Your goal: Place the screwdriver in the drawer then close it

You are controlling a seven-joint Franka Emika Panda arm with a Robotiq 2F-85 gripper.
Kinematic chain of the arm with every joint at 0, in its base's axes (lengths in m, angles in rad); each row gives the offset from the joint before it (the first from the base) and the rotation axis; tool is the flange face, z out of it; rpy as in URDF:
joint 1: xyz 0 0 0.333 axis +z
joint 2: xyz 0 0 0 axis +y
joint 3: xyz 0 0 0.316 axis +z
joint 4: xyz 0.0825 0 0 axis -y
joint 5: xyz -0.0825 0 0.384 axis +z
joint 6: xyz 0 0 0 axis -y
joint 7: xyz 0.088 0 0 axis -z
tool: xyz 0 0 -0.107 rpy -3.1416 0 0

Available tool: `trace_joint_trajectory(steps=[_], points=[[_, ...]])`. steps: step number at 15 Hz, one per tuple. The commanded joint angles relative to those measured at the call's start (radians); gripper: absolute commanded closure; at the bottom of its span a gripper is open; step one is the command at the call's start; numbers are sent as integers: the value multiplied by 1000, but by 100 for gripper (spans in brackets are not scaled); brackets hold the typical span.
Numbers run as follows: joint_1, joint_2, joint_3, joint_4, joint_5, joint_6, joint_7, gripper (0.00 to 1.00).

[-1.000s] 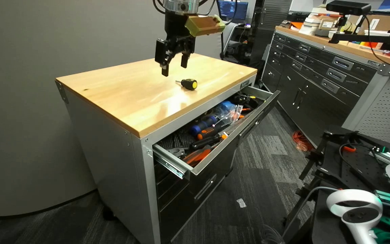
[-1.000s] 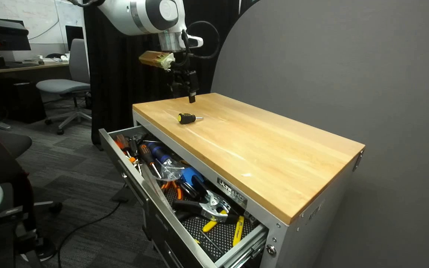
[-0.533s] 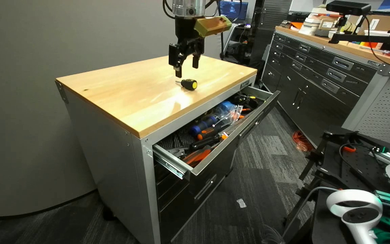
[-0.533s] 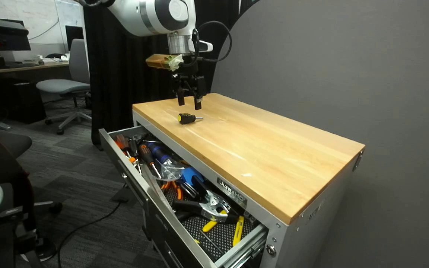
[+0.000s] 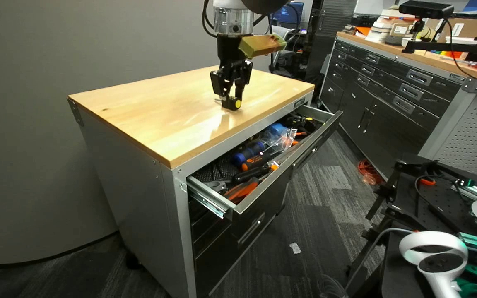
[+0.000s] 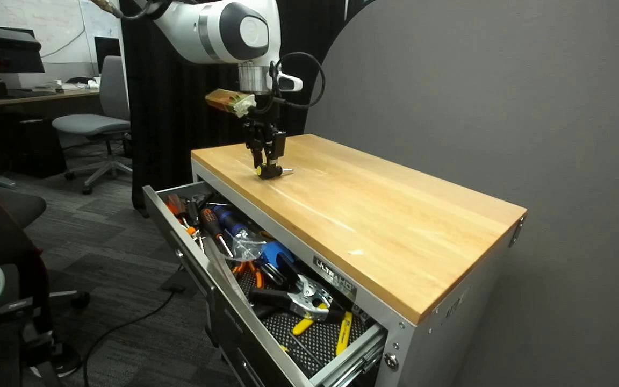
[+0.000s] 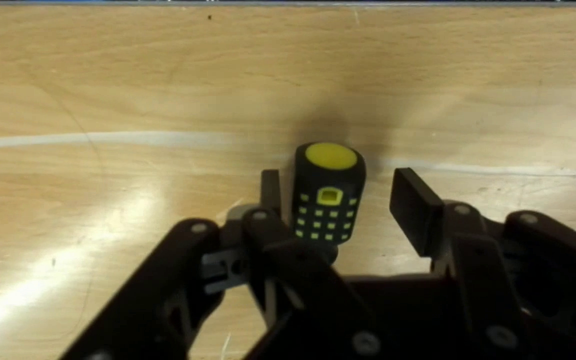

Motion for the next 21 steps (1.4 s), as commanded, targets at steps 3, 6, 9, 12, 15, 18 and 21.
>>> trace_joint_trajectory(steps=[3,6,9,12,15,18,21], points=[[14,-17,-45,-37,-24,122,66,86],[-4,-37,-49,-36,-16,24,15,84],[-8,-63,-80,-53,-49,-26,27,83],[-17,-109,-105,-72,-73,-74,39,84],[-22,-167,-124,-111,-131,-116,49,84],[-27,-226,-122,-185,-155,-90,104,86],[-20,-295,-118,-308,-172,-69,223,86]])
